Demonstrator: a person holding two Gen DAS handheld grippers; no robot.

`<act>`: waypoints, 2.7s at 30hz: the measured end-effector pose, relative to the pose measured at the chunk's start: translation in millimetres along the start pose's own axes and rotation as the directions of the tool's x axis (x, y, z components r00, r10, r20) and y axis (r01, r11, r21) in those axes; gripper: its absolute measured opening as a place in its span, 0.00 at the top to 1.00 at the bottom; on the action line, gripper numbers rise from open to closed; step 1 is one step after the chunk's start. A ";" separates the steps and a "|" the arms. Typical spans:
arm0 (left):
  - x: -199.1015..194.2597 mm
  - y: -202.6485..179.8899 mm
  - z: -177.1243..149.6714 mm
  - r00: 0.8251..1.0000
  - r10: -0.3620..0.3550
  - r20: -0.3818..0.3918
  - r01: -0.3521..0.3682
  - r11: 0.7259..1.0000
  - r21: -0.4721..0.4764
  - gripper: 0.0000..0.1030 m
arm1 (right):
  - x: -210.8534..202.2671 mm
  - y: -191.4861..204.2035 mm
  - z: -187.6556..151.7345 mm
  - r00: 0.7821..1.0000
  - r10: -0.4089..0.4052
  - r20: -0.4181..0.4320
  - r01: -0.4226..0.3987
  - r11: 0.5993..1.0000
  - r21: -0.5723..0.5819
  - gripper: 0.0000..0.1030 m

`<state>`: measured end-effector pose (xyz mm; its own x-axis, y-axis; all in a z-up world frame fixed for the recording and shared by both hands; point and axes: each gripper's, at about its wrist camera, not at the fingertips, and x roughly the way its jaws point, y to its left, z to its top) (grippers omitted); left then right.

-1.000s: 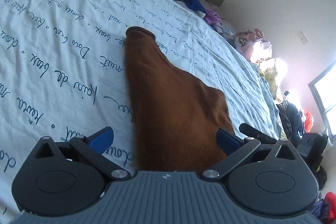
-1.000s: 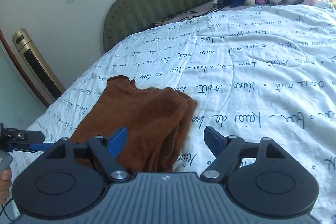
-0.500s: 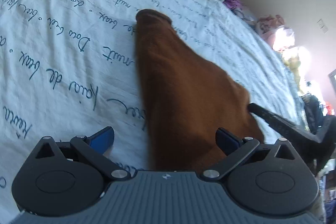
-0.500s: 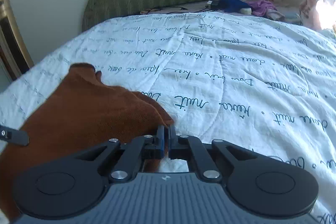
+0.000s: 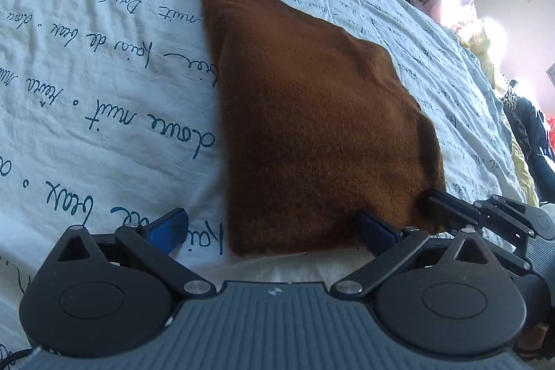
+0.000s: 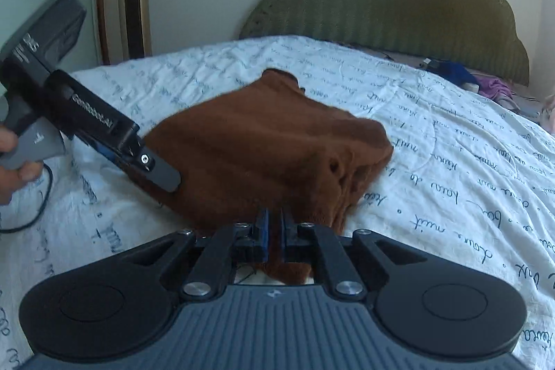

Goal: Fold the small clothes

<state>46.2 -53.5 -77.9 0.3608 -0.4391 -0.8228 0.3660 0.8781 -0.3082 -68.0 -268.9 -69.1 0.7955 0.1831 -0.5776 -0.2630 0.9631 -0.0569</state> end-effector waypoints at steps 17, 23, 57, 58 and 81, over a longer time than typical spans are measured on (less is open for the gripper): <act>-3.6 7.6 6.8 0.998 -0.057 -0.001 0.057 0.998 -0.038 0.00 | 17.6 -84.0 -7.5 0.999 0.051 -0.006 -0.045 0.923 0.383 0.02; 15.6 42.7 47.2 0.956 -0.294 -0.016 0.285 0.936 -0.206 0.00 | 53.3 -141.2 -19.5 0.950 0.299 0.093 -0.289 0.723 0.627 0.02; -61.6 -35.1 267.7 0.956 -0.278 0.094 0.275 0.961 0.043 0.63 | 54.2 -169.0 212.2 0.952 0.282 0.117 -0.296 0.756 0.583 0.71; -66.3 -40.2 276.7 0.955 -0.276 0.109 0.271 0.961 0.054 0.63 | 53.3 -174.1 224.4 0.952 0.275 0.134 -0.300 0.758 0.579 0.71; 81.2 48.8 121.9 0.918 -0.391 -0.066 0.348 0.874 -0.339 0.22 | 111.2 -166.0 46.3 0.950 0.311 -0.025 -0.207 0.690 0.693 0.26</act>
<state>197.9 -69.4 -101.6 0.1317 -0.7341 -0.6662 0.1550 0.6790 -0.7176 89.5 -399.3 -86.2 0.6606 0.4681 -0.5869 0.0320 0.7635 0.6451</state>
